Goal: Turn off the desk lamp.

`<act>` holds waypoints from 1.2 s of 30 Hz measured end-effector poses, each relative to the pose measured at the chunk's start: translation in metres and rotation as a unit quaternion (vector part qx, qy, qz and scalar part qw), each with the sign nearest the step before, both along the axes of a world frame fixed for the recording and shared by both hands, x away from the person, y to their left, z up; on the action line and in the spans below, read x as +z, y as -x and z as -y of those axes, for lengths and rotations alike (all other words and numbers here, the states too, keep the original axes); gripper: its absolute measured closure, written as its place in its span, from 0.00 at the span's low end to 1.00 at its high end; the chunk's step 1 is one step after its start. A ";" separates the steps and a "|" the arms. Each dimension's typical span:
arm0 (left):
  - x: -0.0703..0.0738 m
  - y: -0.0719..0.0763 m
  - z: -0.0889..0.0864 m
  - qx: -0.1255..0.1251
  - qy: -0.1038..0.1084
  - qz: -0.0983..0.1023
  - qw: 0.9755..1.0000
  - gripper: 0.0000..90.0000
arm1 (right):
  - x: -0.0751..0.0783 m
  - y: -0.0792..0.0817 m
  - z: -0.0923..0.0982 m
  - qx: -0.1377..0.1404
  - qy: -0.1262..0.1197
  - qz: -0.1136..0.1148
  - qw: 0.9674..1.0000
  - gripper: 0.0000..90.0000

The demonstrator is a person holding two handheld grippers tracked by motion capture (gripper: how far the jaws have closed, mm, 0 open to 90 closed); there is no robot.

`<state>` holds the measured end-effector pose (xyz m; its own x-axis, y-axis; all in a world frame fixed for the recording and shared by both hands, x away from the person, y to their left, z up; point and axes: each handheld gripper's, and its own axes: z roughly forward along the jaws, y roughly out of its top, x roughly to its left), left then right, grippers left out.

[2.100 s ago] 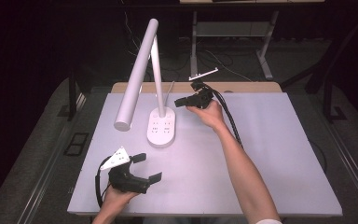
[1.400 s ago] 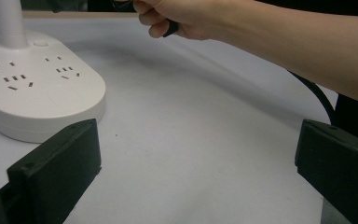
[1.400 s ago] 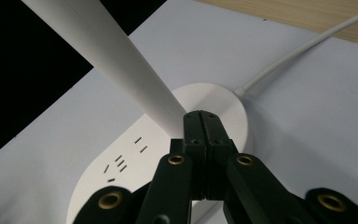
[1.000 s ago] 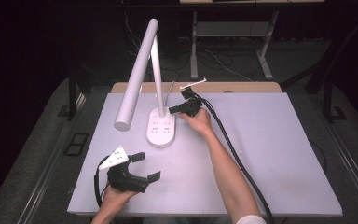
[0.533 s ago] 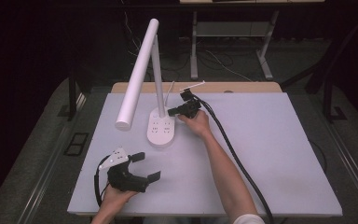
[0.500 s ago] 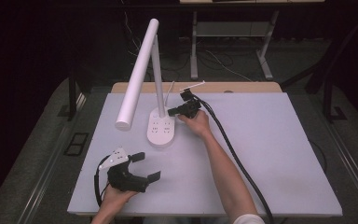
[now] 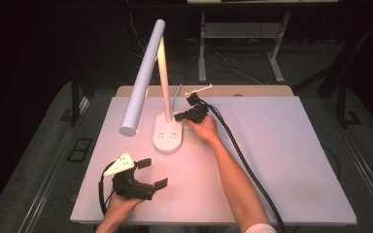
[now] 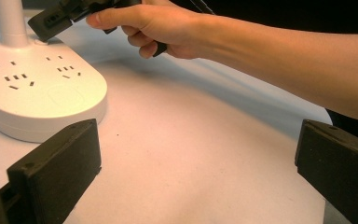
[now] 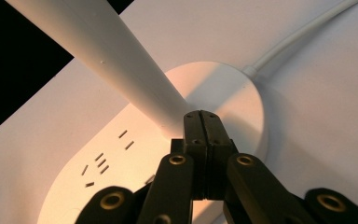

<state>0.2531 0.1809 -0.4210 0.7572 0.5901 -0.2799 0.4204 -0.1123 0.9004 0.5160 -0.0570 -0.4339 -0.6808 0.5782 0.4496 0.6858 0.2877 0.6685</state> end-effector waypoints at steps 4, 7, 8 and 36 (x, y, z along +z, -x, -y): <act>0.000 0.000 0.000 0.000 -0.001 0.001 1.000 0.00 | 0.000 0.000 0.000 -0.005 0.004 0.001 1.000 1.00; 0.000 0.000 0.002 -0.002 -0.003 0.001 1.000 0.00 | -0.001 0.001 0.000 -0.003 0.000 0.002 1.000 1.00; 0.000 0.000 0.002 -0.003 -0.002 0.001 1.000 0.00 | -0.001 0.001 -0.001 -0.003 -0.002 0.002 1.000 1.00; 0.000 0.000 0.002 -0.004 -0.003 0.001 1.000 0.00 | -0.001 0.003 -0.003 -0.019 0.001 0.005 1.000 1.00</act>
